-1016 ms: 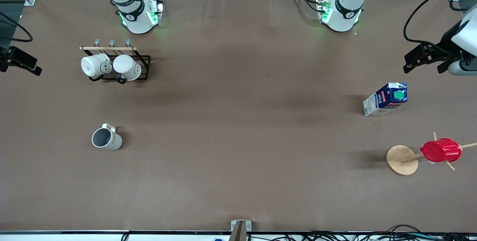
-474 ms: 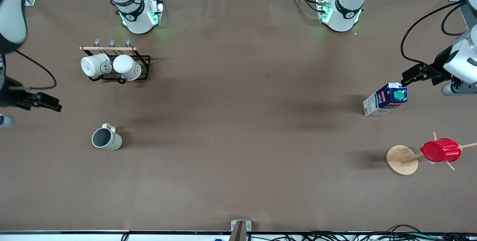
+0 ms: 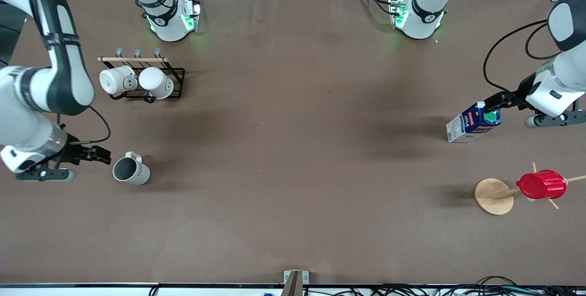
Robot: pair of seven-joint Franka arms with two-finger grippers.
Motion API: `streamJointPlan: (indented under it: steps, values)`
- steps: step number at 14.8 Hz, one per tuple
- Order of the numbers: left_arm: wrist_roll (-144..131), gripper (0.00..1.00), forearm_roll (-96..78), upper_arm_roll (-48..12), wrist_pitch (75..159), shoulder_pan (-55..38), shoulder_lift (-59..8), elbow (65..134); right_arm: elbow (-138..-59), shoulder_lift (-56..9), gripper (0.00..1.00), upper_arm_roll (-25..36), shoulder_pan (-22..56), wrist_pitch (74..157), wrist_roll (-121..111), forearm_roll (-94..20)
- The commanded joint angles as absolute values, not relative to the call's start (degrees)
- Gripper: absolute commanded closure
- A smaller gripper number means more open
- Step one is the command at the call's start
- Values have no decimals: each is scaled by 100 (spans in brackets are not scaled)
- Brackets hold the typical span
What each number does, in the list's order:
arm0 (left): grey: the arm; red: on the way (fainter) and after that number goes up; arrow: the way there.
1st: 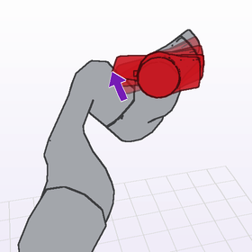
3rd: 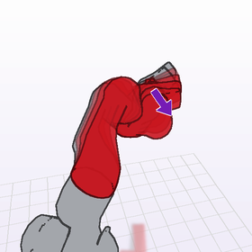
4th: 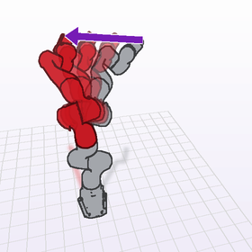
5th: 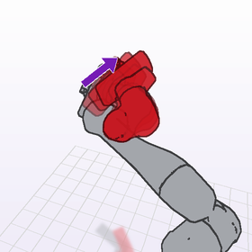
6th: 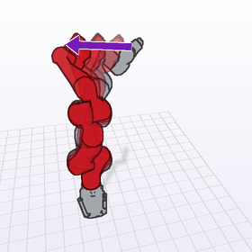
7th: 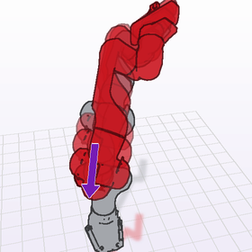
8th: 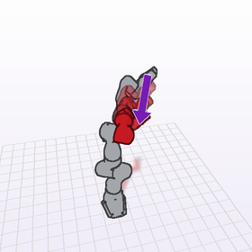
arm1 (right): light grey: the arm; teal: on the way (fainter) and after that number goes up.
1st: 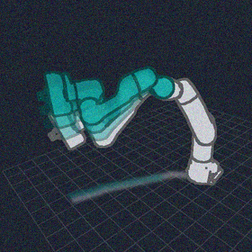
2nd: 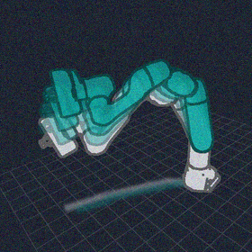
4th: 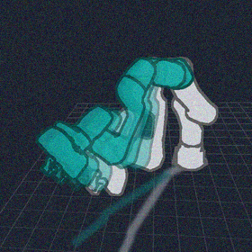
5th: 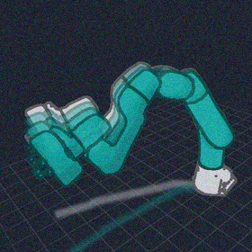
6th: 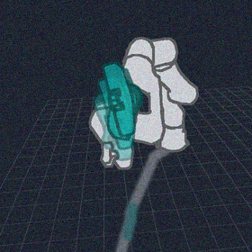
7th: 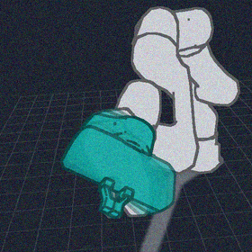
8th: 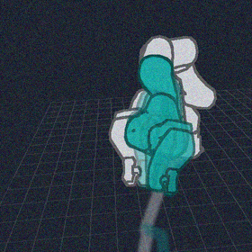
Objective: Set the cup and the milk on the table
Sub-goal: 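Grasp the white mug with the right gripper while the left gripper grasps the carton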
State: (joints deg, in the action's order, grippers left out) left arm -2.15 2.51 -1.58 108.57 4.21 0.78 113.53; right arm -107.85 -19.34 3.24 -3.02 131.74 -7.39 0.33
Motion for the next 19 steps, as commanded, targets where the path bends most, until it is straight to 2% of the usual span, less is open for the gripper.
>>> streamJointPlan:
  steps: [1, 7, 10, 11, 13, 16, 19]
  values:
    - [-176, 0, 431, -193, 11223, 640, 150, 11724, -11346, -2099, 0, 299, -360, 14086, -1019, 0]
    - [-132, 0, 387, -202, 11312, 738, -281, 11786, -11400, -2496, 0, 299, -352, 14616, -1028, 9]
    - [-132, 0, 395, -202, 11329, 747, -395, 11865, -11338, -2628, 11, 299, -325, 14792, -1020, 9]
    - [-123, 0, 396, -202, 11329, 738, -465, 11865, -11329, -2628, 18, 299, -334, 14783, -1028, 9]
    - [-114, 0, 396, -193, 11329, 738, -545, 11900, -11303, -2680, 46, 299, -334, 14783, -1020, 9]
    - [-114, 0, 422, -193, 11399, 747, -554, 12014, -11285, -2681, 98, 299, -334, 14739, -915, -17]
    - [-97, 0, 431, -193, 11566, 826, -554, 12146, -11162, -2698, 100, 299, -343, 14687, -861, -26]
